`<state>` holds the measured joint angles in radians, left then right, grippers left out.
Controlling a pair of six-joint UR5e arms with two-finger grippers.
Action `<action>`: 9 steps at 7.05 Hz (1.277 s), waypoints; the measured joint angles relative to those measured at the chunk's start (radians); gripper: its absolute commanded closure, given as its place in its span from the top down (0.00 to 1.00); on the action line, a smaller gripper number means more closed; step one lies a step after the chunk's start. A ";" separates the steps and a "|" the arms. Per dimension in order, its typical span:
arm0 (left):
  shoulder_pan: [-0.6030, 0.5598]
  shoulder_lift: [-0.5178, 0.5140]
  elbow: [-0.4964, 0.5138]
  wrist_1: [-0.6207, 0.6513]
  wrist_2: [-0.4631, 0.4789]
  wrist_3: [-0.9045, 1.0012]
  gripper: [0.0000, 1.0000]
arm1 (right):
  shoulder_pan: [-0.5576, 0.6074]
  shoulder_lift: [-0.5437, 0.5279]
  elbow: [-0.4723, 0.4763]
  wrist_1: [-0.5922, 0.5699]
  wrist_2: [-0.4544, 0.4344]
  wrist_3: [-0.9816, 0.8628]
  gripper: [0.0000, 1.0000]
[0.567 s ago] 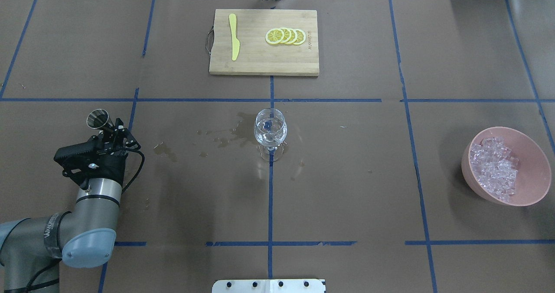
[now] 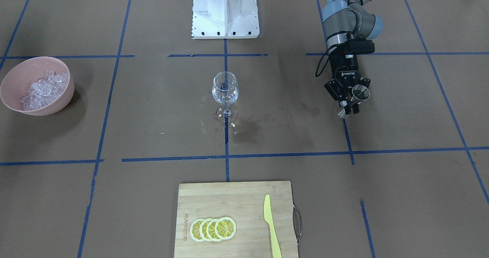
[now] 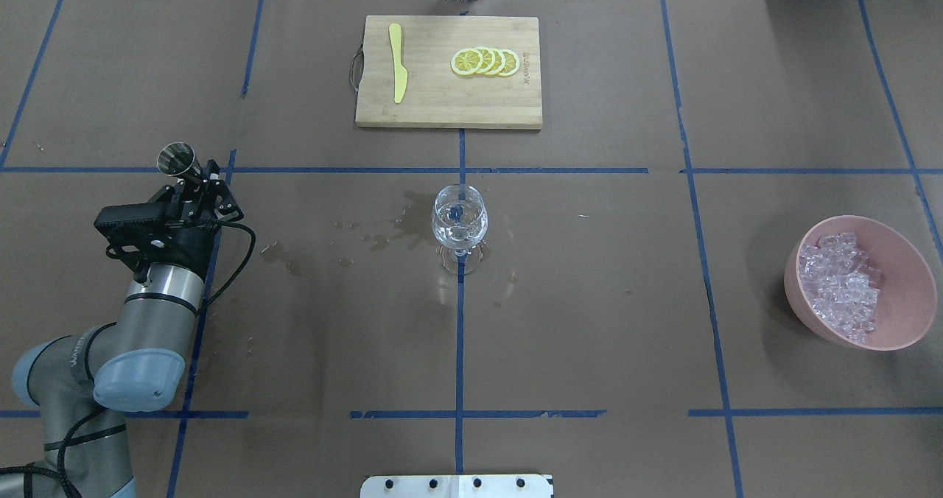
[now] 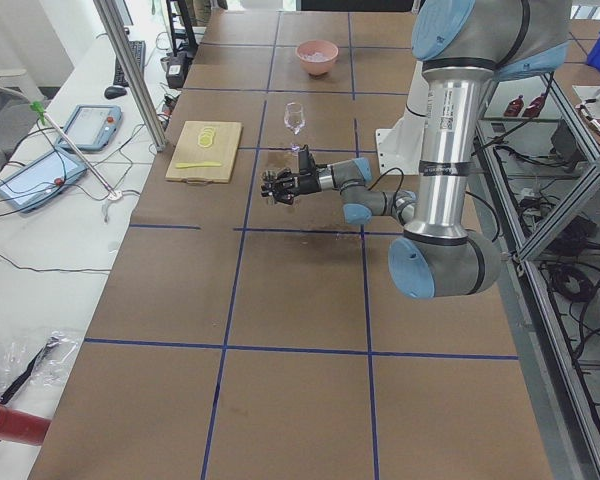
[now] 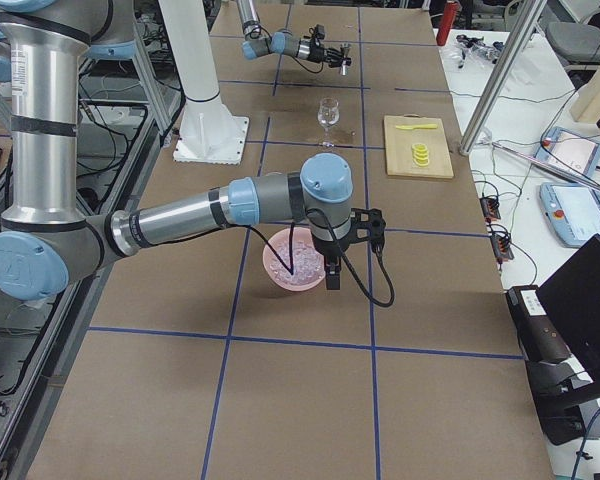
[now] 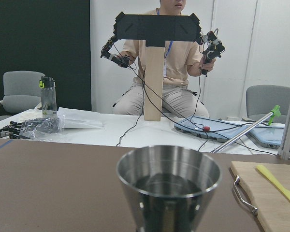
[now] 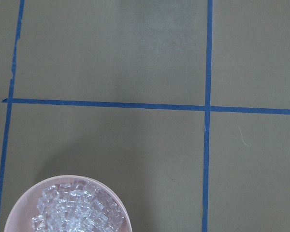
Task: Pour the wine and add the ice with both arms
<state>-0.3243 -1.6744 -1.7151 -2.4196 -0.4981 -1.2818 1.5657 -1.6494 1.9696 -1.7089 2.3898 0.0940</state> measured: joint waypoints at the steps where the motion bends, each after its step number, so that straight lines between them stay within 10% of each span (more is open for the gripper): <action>1: -0.002 -0.001 0.004 -0.008 0.000 0.006 0.00 | -0.010 0.008 0.002 -0.001 0.002 0.005 1.00; 9: 0.013 -0.145 0.002 -0.012 -0.021 0.219 0.00 | -0.007 0.002 0.018 -0.003 0.007 0.009 1.00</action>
<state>-0.3109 -1.8191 -1.7135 -2.4314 -0.5188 -1.0632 1.5592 -1.6478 1.9875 -1.7121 2.3966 0.1031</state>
